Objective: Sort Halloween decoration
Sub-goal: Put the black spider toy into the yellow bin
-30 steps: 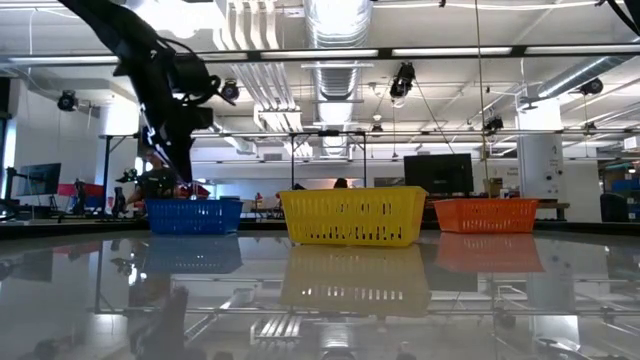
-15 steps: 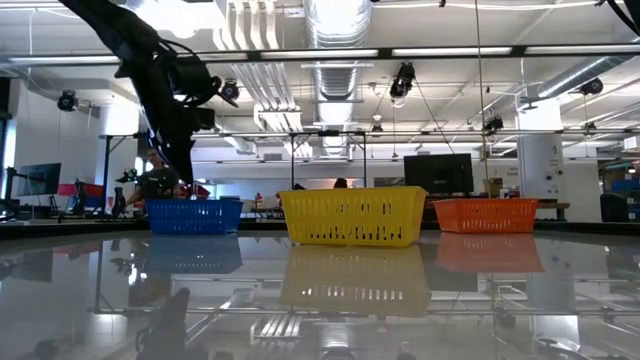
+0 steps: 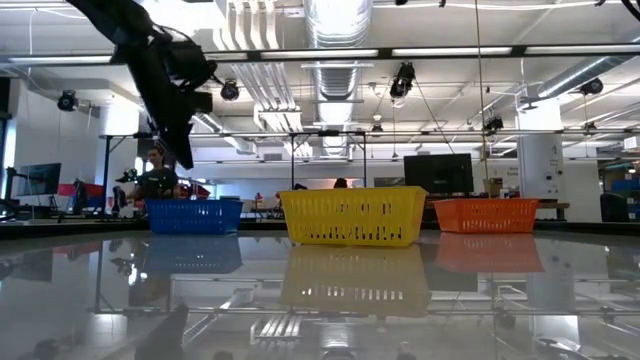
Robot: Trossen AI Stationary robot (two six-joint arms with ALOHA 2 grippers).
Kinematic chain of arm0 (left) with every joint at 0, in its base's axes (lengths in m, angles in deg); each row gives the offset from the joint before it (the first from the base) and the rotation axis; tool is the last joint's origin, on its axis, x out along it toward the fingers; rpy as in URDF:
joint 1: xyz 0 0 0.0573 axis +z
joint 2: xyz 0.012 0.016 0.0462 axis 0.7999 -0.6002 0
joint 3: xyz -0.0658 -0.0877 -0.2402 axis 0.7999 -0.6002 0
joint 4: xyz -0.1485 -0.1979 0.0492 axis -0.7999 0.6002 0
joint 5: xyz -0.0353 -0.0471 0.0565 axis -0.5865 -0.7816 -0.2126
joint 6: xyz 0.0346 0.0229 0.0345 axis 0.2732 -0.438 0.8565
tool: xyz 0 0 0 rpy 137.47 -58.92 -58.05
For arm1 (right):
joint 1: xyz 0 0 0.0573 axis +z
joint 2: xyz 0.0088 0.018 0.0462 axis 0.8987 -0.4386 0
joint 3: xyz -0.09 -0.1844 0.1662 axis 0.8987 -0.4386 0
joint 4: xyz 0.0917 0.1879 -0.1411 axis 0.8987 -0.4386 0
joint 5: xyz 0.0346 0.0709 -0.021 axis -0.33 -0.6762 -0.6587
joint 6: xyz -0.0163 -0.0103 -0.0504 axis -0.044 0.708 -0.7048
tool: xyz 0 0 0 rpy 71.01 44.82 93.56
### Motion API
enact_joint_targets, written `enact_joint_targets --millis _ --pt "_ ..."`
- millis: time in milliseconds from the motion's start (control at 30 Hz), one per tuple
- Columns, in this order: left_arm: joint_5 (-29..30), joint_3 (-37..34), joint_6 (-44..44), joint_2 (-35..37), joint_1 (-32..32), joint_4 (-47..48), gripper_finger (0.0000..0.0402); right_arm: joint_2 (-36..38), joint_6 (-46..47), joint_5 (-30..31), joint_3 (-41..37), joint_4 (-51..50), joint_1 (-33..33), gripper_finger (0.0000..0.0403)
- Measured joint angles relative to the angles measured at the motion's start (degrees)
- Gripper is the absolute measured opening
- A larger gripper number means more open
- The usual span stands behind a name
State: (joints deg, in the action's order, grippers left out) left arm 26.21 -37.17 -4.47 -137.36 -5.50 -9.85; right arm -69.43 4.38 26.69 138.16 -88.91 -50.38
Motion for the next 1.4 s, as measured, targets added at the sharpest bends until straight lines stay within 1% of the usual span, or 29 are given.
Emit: enact_joint_targets --millis 267,433,533,633,867,1100,1200,1400 --pt "0.0 6.8 0.6 2.3 0.0 -0.2 0.0127 0.0 21.0 -0.5 -11.1 -0.1 5.6 0.0109" --pt "0.0 11.8 1.8 2.0 0.0 0.1 0.0127 0.0 31.6 -3.5 -15.8 -0.1 7.9 0.0109" --pt "0.0 14.4 1.8 1.8 0.0 0.8 0.0127 0.0 38.5 -3.7 -18.2 0.0 9.7 0.0109" --pt "0.0 16.2 1.8 1.9 0.0 1.6 0.0127 0.0 47.4 -4.0 -20.6 -0.1 12.1 0.0109" --pt "0.0 17.1 1.8 1.8 0.0 1.9 0.0127 0.0 66.2 -7.7 -25.0 1.9 18.6 0.0109" --pt "0.0 15.8 1.9 1.8 0.0 2.4 0.0127 0.1 83.8 -8.0 -29.6 12.9 25.2 0.0109" --pt "0.0 15.7 1.9 1.8 0.0 2.4 0.0127 -0.3 85.5 -9.1 -31.0 15.3 26.8 0.0109" --pt "0.0 16.3 1.9 1.8 0.0 2.3 0.0127 -0.9 86.5 -13.8 -36.7 19.7 27.9 0.0109"
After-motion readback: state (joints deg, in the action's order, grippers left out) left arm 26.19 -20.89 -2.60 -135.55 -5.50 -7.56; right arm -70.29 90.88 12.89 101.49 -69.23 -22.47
